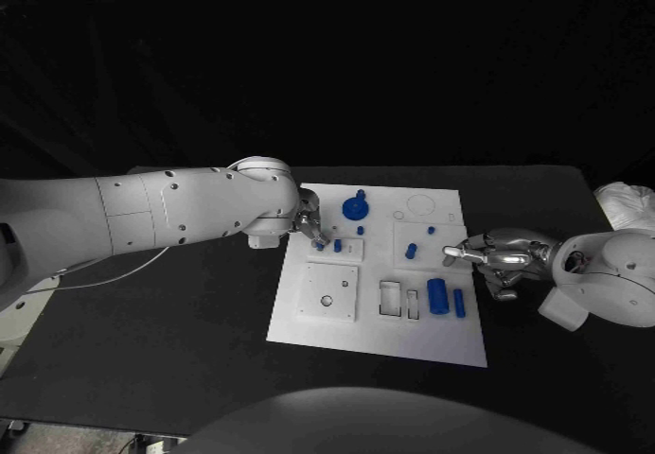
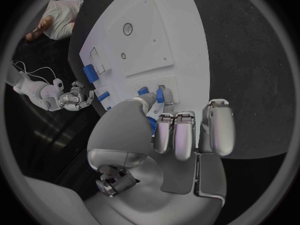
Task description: Assemble the parts on the task board
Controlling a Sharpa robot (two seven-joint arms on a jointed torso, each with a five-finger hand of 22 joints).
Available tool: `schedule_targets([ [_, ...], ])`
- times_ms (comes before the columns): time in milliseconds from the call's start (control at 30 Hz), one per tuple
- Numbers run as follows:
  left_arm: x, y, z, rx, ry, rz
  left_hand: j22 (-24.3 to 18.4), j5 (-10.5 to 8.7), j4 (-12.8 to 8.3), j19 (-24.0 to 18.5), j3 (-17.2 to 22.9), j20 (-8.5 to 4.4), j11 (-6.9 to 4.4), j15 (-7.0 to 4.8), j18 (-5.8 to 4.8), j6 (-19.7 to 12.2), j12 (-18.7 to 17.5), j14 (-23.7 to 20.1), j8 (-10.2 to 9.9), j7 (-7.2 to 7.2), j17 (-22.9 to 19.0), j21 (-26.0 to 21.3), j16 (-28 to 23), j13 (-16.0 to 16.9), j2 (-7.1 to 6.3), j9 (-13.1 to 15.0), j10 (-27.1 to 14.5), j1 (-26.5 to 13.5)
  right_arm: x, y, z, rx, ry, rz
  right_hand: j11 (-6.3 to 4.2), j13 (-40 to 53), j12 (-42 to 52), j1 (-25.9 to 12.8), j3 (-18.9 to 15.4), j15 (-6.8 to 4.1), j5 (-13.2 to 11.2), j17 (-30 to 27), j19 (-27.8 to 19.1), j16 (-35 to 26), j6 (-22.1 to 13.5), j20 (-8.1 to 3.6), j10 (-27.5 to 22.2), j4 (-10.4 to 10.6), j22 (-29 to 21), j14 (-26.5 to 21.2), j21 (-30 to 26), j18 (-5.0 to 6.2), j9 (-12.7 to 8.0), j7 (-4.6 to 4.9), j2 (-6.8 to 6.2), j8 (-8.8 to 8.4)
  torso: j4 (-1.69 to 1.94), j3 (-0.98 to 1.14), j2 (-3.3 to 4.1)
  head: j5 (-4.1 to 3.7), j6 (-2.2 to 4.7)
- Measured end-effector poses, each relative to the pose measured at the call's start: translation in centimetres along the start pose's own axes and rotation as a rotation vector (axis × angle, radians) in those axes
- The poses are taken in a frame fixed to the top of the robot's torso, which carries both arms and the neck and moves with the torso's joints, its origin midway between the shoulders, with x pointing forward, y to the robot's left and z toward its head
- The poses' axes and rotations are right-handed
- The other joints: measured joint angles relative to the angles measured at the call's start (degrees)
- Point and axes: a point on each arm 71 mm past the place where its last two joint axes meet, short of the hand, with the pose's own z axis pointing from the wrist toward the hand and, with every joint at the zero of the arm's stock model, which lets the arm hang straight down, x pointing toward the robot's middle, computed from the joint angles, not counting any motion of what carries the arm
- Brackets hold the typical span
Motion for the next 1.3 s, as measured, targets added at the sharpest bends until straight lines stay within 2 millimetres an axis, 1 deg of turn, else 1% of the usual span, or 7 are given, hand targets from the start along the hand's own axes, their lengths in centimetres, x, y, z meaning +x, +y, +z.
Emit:
schedule_targets([
  [200,0.0,0.07,-0.06,-0.001,0.0,-0.001,0.0,0.0,-0.07,0.0,0.54,0.0,0.0,0.0,0.01,0.0,0.0,0.0,0.23,0.0,0.0,0.0,0.0,0.0,-0.44,-0.01,0.0,-0.17,0.0,-0.03,0.0,0.002,0.001,0.0,0.09,0.0,-0.2,-0.14,0.0,0.0,0.0,0.0,0.0,0.0,0.0,0.0,-0.08,0.0,0.04,0.0,0.0,0.0,0.0,0.0,-0.17,0.0,-0.03,-0.01,0.01,0.0,0.0],
  [600,0.01,0.23,-0.2,-0.001,0.001,-0.003,-0.01,0.0,-0.09,0.0,1.19,0.0,0.0,0.0,0.0,-0.21,0.0,0.0,0.23,-0.2,0.0,0.0,0.0,0.0,-0.44,0.06,0.0,-0.17,0.0,-0.09,0.02,0.005,0.003,0.0,0.1,-0.02,-0.2,-0.29,0.0,0.0,0.0,0.0,0.0,0.0,0.0,0.0,-0.08,0.0,0.04,0.0,0.0,0.0,0.0,0.0,-0.32,0.0,-0.03,-0.02,0.01,0.03,0.0],
  [733,0.02,0.26,-0.23,-0.001,0.001,-0.003,-0.01,0.0,-0.12,0.0,1.57,0.0,0.0,0.0,0.0,-0.21,0.0,0.0,0.23,-0.2,-0.01,0.0,0.0,-0.01,-0.91,0.06,0.0,-0.19,0.0,-0.1,0.03,0.006,0.004,0.0,0.1,-0.02,-0.2,-0.29,0.0,0.0,0.0,0.0,0.0,0.0,0.0,0.0,-0.08,0.0,0.04,0.0,0.0,0.0,0.0,0.0,-0.32,0.0,-0.01,-0.02,0.02,0.05,0.0],
  [933,0.01,0.3,-0.31,0.0,0.001,-0.004,-0.01,-1.62,0.09,0.0,2.92,0.0,0.0,0.0,0.0,-0.42,0.0,0.0,0.45,0.01,-0.01,0.0,0.0,-0.01,-2.16,0.04,0.0,-1.81,0.01,-0.11,0.04,0.006,0.005,0.0,0.11,-0.02,-0.2,-0.29,0.0,0.0,0.0,0.0,0.0,0.0,0.0,0.0,-0.08,0.0,0.04,0.0,0.01,0.0,0.0,0.0,-0.32,0.0,-0.01,-0.02,0.03,0.12,0.0],
  [1067,-0.02,0.35,-0.34,-0.001,0.0,-0.005,-0.01,-2.56,0.09,0.0,3.23,0.0,0.0,0.0,0.0,-0.42,0.0,0.0,0.45,0.01,-0.01,0.0,0.0,-0.01,-2.4,-0.11,0.0,-2.97,0.02,-0.11,0.05,0.007,0.005,0.0,0.11,-0.03,-0.2,-0.29,0.0,0.0,0.0,-0.01,0.0,0.0,0.0,0.0,-0.08,0.0,0.03,0.0,0.01,0.0,0.0,0.0,-0.32,0.0,-0.01,-0.02,0.03,0.18,0.0],
  [1200,-0.03,0.39,-0.35,-0.002,0.001,-0.005,-0.01,-2.94,0.08,0.0,3.55,0.0,0.0,0.0,0.0,-0.62,0.0,0.0,0.45,0.21,-0.01,0.0,0.0,-0.01,-2.32,-0.2,0.0,-3.43,0.03,-0.11,0.06,0.007,0.006,0.0,0.12,-0.05,-0.19,-0.36,0.0,0.0,0.0,0.04,0.0,0.0,0.0,0.0,-0.08,0.0,0.03,0.0,0.01,0.0,0.01,0.0,-0.4,0.0,-0.01,-0.02,0.02,0.19,0.0],
  [1300,-0.05,0.43,-0.35,-0.003,0.001,-0.005,-0.01,-2.94,0.08,0.0,3.55,0.0,0.0,0.0,0.0,-0.62,0.0,0.0,0.45,0.21,-0.01,0.0,0.0,-0.01,-2.62,-0.2,0.0,-3.72,0.03,-0.11,0.07,0.008,0.006,0.0,0.2,-0.06,-0.18,-0.37,0.0,0.0,0.0,0.04,0.0,0.0,0.0,0.0,-0.17,0.0,0.03,0.0,0.01,0.0,0.0,0.0,-0.4,0.0,-0.04,-0.02,0.01,0.19,0.0],
])
